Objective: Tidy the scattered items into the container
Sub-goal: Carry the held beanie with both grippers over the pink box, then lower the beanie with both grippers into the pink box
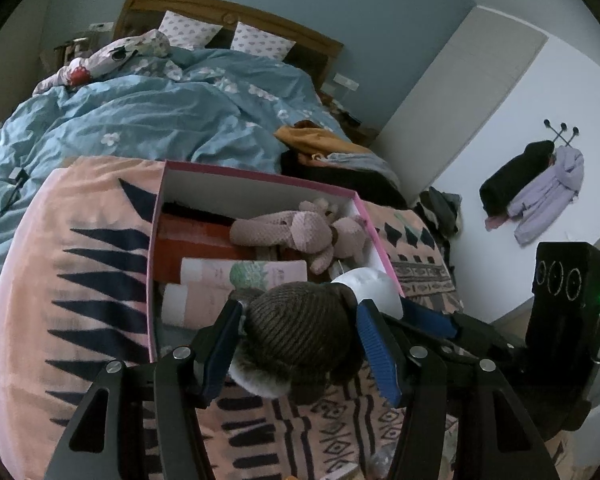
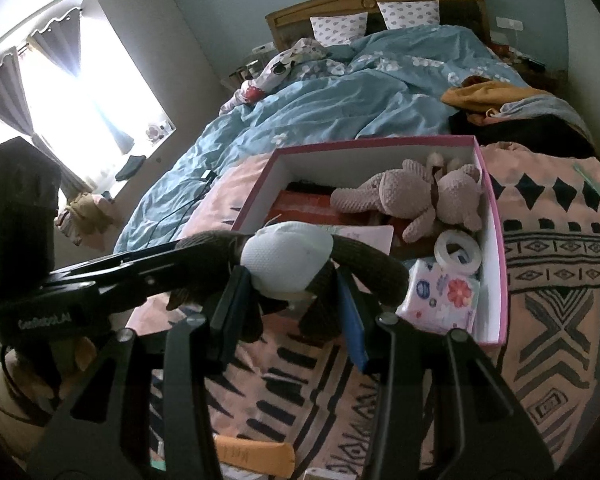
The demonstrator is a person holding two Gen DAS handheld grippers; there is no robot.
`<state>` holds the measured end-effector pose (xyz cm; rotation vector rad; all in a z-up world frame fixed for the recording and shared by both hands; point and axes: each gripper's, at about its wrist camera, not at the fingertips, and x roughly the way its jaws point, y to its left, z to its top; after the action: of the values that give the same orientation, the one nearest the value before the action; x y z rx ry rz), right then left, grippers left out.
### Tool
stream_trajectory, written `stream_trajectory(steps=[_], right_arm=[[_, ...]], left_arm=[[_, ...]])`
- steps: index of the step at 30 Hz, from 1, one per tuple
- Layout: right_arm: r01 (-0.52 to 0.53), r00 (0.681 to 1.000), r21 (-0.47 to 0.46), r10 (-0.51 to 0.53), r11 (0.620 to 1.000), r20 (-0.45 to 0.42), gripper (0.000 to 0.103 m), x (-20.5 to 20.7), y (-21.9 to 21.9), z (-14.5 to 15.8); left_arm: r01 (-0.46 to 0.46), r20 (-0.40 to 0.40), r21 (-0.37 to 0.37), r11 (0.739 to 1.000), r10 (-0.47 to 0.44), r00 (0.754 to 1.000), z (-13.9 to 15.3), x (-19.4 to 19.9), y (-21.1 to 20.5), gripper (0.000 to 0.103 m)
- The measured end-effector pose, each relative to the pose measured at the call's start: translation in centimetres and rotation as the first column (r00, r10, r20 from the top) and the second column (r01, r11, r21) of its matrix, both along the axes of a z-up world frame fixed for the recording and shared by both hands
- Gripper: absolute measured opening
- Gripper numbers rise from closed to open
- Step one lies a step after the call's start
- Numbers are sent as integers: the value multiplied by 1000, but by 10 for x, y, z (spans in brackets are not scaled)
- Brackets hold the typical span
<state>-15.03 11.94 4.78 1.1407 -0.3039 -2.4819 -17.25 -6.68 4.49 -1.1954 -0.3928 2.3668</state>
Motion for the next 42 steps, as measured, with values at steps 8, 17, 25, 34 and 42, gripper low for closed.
stream_trajectory(steps=[8,17,25,34,42], right_arm=[[13,1000,-7,-13,1000,-3,46,-24,-2,-2],[31,999,-37,-31,999,17,46,-51,1,-12],[42,998,-47,-40,998,37,46,-73,3,-18],[58,997,-49,-56,997,48,46,-96,2,-24],[75,996,-42,-73,996,49,46,-116,0,-32]], left_arm=[[-4,5,-2,1000,4,1000,-3,-24,-4,59],[-4,12,-40,999,5,1000,-10,-48,-1,59],[-7,18,-54,999,8,1000,-14,-68,-2,59],[-27,22,-59,998,29,999,-18,-91,-3,59],[-33,22,-59,998,34,999,-27,-109,-5,59]])
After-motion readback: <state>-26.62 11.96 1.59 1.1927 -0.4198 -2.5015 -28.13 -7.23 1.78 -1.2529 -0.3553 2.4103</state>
